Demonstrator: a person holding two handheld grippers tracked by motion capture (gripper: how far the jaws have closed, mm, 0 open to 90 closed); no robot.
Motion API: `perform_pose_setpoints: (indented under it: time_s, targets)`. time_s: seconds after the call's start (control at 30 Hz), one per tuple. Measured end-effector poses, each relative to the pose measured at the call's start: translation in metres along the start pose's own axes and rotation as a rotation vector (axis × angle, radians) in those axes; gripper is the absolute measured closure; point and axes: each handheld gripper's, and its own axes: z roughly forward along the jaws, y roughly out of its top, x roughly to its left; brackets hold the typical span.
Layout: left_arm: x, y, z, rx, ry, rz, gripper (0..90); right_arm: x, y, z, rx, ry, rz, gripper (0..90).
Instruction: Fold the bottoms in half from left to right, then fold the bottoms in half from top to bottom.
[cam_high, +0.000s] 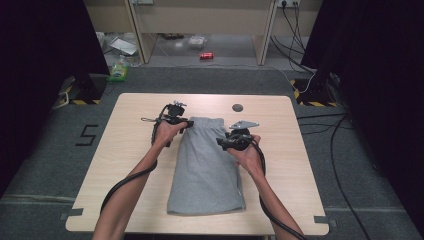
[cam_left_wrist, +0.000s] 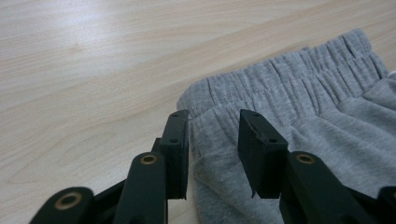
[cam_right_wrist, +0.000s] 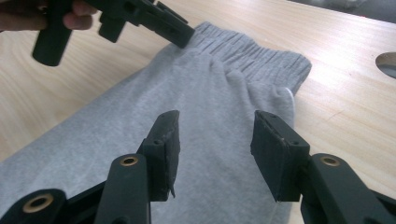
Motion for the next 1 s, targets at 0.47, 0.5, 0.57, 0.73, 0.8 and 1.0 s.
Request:
perform_pose_setpoints:
  time_s: [0.47, 0.5, 0.57, 0.73, 0.8, 1.0]
  targets:
    - [0.003, 0.0, -0.005, -0.007, -0.001, -0.018, 62.6, -0.021, 0.005, 0.01, -0.002, -0.017, 0.028, 47.1]
    - [0.002, -0.001, -0.004, -0.007, -0.002, -0.019, 62.6, -0.022, 0.005, 0.01, 0.002, -0.021, 0.032, 46.6]
    - [-0.001, -0.001, -0.003, -0.005, -0.007, -0.009, 62.3, -0.026, 0.005, 0.013, 0.003, -0.024, 0.04, 45.7]
    - [-0.002, 0.0, -0.003, -0.009, -0.01, -0.017, 61.5, -0.031, 0.005, 0.013, 0.0, -0.027, 0.047, 44.3]
    - [-0.003, 0.001, -0.003, -0.012, -0.012, -0.016, 60.9, -0.033, 0.005, 0.013, -0.003, -0.028, 0.055, 43.8]
    - [-0.003, 0.002, -0.003, -0.008, -0.008, -0.017, 59.8, -0.035, 0.007, 0.015, -0.002, -0.023, 0.05, 42.0]
